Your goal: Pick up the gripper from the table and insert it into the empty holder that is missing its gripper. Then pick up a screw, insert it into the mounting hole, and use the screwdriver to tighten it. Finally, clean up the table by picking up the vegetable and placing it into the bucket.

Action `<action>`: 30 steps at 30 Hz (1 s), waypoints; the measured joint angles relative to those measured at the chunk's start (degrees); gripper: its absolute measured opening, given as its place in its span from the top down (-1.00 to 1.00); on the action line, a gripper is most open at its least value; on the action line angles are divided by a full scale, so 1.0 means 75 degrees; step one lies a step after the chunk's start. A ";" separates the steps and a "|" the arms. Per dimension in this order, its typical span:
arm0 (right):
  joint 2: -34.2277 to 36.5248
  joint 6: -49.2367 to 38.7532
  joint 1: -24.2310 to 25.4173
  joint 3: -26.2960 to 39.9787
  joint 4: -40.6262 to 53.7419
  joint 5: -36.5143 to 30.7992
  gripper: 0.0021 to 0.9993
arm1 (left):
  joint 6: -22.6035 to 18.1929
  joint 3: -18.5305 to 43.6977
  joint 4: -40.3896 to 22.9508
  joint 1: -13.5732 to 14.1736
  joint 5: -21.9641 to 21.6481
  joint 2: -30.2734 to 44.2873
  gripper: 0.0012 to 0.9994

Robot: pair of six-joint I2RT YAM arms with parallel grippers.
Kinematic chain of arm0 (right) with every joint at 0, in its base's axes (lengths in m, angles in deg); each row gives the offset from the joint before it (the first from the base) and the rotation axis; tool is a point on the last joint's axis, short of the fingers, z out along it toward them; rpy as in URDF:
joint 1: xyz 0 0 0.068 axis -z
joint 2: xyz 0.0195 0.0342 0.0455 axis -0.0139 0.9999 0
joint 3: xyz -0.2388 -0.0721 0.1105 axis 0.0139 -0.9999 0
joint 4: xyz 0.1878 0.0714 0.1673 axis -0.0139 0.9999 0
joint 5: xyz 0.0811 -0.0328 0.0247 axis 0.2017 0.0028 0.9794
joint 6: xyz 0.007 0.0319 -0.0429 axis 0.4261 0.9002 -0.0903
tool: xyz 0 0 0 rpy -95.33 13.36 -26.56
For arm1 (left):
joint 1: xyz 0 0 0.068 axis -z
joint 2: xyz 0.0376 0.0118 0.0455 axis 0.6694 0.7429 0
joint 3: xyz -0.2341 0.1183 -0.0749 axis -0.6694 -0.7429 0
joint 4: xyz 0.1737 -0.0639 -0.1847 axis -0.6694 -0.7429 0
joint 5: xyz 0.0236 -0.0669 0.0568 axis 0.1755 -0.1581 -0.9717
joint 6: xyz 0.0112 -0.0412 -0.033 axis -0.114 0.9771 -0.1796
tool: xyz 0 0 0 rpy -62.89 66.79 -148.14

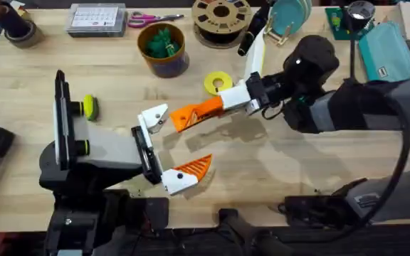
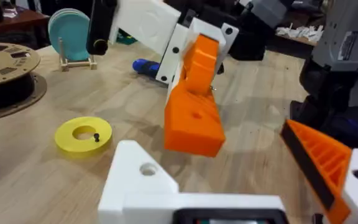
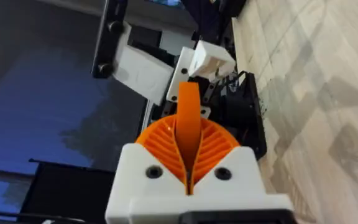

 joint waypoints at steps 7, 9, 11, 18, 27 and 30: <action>0.0034 0.0326 -0.0046 -0.0432 -0.1012 -0.0462 0.98 | 0.0000 0.0000 0.0000 0.0000 0.0000 0.0000 -0.97; 0.0031 0.0546 -0.0046 -0.0680 -0.1399 -0.0597 0.98 | 0.0000 0.0000 0.0000 0.0000 0.0000 0.0002 -0.97; 0.0031 0.0765 -0.0046 -0.0888 -0.1531 -0.0736 0.98 | 0.0000 0.0000 0.0000 0.0000 0.0000 0.0000 -0.97; 0.0031 0.1261 -0.0134 -0.1131 -0.1547 -0.1043 0.98 | 0.0001 0.0000 0.0000 0.0000 0.0000 0.0000 -0.97; 0.0033 0.1397 -0.0350 -0.1134 -0.1547 -0.1380 0.98 | 0.0000 0.0000 0.0000 0.0000 0.0000 0.0000 -0.97; 0.0034 0.1405 -0.0423 -0.1134 -0.1547 -0.1509 0.98 | 0.0000 0.0000 0.0000 0.0000 0.0000 0.0000 -0.97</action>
